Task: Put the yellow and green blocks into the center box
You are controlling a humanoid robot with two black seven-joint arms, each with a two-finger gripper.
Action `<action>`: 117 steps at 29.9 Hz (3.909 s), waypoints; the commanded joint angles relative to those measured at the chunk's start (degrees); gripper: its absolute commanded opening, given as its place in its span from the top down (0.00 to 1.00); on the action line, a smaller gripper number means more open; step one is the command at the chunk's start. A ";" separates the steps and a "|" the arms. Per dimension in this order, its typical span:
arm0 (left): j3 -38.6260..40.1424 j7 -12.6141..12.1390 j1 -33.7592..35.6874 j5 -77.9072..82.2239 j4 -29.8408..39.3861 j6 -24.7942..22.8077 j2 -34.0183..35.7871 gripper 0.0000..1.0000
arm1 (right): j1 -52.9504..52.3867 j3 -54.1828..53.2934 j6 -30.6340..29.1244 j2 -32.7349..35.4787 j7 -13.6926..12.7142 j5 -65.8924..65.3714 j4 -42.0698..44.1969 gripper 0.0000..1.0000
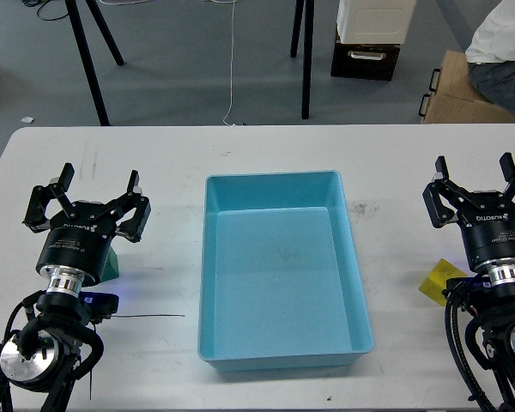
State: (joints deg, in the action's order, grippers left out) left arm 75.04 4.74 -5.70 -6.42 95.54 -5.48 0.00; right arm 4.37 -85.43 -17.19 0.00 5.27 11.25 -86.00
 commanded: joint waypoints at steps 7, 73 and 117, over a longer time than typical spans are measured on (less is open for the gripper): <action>0.02 0.09 0.16 0.01 0.00 0.03 0.00 0.00 | 0.02 0.00 -1.17 0.00 0.00 -0.44 0.13 0.01; 0.02 0.01 1.48 0.01 -0.09 0.03 0.00 0.00 | -69.68 99.49 4.19 57.31 22.73 -116.63 9.61 0.02; 0.72 0.09 1.48 0.01 -0.09 0.03 0.00 0.00 | -67.22 102.39 4.19 47.55 22.73 -118.74 14.98 0.44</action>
State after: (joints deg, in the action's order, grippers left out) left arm 75.72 4.84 -4.12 -6.39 95.45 -5.45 0.00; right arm -62.84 17.06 -13.01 47.58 28.00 -106.32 -71.09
